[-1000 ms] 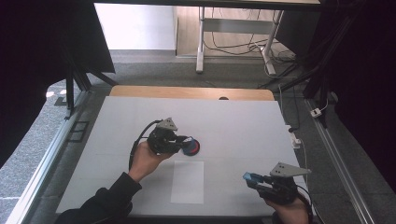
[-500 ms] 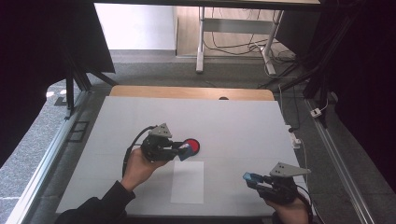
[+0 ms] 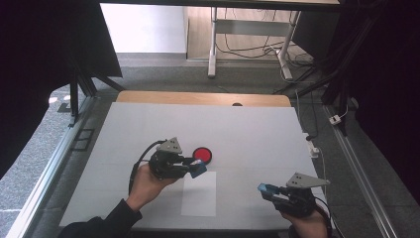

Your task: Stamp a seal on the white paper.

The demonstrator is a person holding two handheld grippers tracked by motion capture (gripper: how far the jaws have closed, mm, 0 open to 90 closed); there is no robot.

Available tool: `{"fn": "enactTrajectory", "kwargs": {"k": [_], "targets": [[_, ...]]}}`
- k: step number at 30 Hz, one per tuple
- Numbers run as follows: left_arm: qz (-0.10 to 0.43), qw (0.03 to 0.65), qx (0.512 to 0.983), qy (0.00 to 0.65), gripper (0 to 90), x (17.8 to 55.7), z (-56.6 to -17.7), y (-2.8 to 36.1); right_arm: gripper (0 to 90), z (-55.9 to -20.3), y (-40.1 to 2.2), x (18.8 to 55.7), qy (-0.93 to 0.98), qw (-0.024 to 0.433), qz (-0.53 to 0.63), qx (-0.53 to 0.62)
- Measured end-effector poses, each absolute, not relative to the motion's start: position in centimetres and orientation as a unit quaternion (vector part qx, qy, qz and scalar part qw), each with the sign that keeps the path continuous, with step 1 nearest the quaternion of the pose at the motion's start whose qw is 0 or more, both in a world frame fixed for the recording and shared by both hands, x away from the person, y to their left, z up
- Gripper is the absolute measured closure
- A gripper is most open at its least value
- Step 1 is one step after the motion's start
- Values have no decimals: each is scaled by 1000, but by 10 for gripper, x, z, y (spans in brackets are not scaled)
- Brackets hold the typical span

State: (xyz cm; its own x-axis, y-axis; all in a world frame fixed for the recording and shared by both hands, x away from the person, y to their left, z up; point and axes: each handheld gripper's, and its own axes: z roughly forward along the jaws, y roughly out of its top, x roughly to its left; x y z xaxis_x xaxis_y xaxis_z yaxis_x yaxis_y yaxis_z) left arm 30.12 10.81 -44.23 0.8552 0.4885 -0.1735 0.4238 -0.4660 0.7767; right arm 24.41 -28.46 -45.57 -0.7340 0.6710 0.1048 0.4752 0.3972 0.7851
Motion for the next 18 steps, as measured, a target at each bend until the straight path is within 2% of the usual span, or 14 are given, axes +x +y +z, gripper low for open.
{"fn": "enactTrajectory", "kwargs": {"k": [18], "targets": [[29,428,867,255,707,292,-459,96,687,-456,-284,244,829,115,424,345]]}}
